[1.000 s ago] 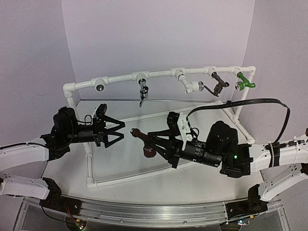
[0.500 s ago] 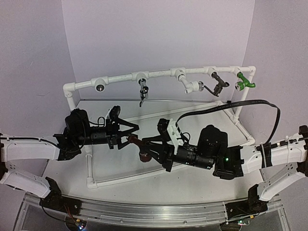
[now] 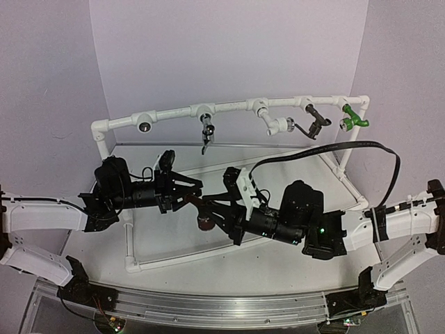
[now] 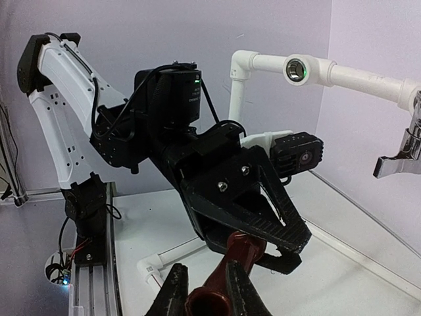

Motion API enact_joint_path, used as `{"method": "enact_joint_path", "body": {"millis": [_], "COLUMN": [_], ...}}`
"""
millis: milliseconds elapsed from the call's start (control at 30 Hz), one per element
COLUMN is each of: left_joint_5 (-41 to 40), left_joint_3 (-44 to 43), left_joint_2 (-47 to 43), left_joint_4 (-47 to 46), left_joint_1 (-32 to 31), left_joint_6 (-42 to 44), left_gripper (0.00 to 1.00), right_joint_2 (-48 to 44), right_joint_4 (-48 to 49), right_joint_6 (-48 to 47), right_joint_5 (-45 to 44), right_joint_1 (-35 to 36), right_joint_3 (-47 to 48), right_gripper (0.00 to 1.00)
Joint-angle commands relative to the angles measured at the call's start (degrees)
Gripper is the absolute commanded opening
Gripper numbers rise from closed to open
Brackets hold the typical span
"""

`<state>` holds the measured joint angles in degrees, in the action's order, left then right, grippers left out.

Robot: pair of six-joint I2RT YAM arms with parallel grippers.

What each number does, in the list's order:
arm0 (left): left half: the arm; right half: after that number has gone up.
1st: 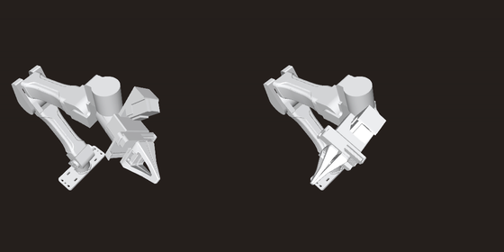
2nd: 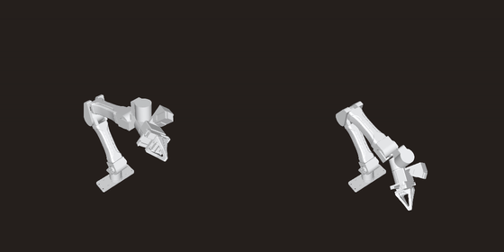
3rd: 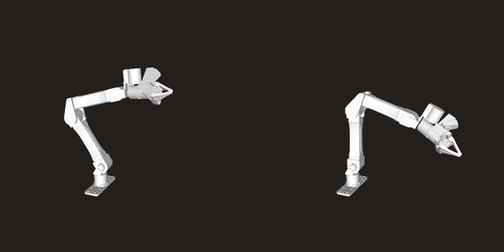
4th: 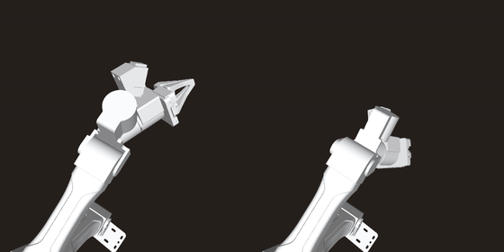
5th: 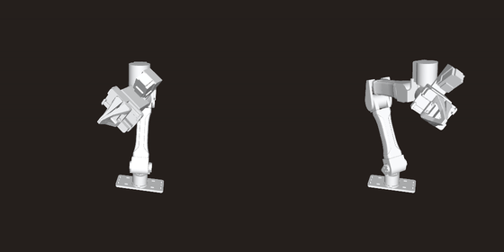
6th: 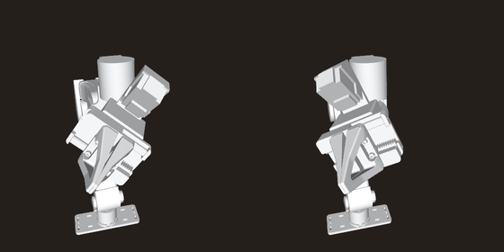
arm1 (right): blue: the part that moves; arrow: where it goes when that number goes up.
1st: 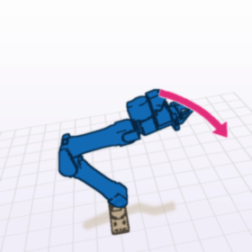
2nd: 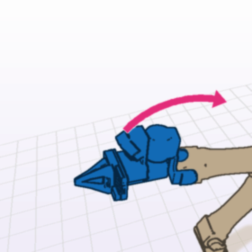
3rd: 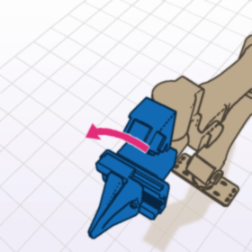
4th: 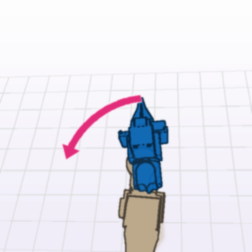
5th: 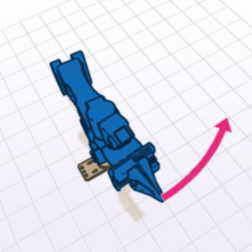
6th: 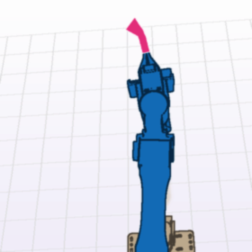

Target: Install the water faucets

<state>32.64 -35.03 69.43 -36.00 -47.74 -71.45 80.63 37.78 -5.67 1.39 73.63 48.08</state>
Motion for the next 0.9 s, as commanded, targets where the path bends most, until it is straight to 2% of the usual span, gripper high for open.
{"method": "enact_joint_path", "body": {"millis": [0, 100, 233, 267, 300, 400, 467, 500, 533, 633, 867], "left_joint_5": [-0.22, -0.31, -0.89, -1.43, -2.21, -5.11, -7.2, -7.94, -8.59, -9.94, -12.81], "left_joint_3": [-1.68, -1.62, -1.66, -1.5, -1.18, -0.13, 0.34, 0.39, 0.4, 0.49, 0.74], "left_joint_2": [-0.79, -0.96, -1.29, -1.53, -1.97, -3.28, -3.92, -4.04, -4.05, -3.99, -4.64], "left_joint_4": [-2.94, -2.98, -3.02, -3.02, -3.0, -2.64, -1.68, -1.17, -0.8, -0.07, 1.39], "left_joint_1": [-0.42, -0.42, -0.4, -0.33, -0.32, -0.27, -0.24, -0.24, -0.2, 0.0, 0.36], "left_joint_6": [-0.28, -0.86, -0.25, 0.21, 0.64, 1.9, 2.8, 3.1, 3.27, 3.24, 2.2], "left_gripper": [0.44, 0.4, 0.14, 0.05, 0.01, 0.0, 0.0, 0.0, 0.0, 0.0, 0.0], "right_joint_2": [1.16, 2.48, 4.74, 5.23, 5.59, 6.26, 6.82, 7.26, 7.74, 8.48, 8.62], "right_joint_4": [3.0, 2.58, -1.02, -2.7, -4.64, -11.83, -19.1, -22.83, -25.7, -32.27, -33.08], "right_joint_6": [1.82, 1.65, 2.7, 3.44, 5.05, 12.02, 17.91, 19.87, 21.7, 24.73, 27.46], "right_joint_5": [-2.75, -6.54, -9.38, -10.43, -11.48, -15.93, -18.52, -18.79, -18.64, -16.13, -18.27], "right_joint_1": [-0.12, -0.13, -0.14, -0.15, -0.15, -0.15, -0.1, -0.14, -0.15, -0.14, -0.15], "right_joint_3": [3.11, 4.14, 7.76, 8.59, 9.58, 12.87, 15.7, 16.84, 18.14, 20.82, 21.12], "right_gripper": [0.0, 0.0, 0.03, 0.1, 0.2, 0.44, 0.73, 0.8, 0.83, 0.82, 0.7]}}
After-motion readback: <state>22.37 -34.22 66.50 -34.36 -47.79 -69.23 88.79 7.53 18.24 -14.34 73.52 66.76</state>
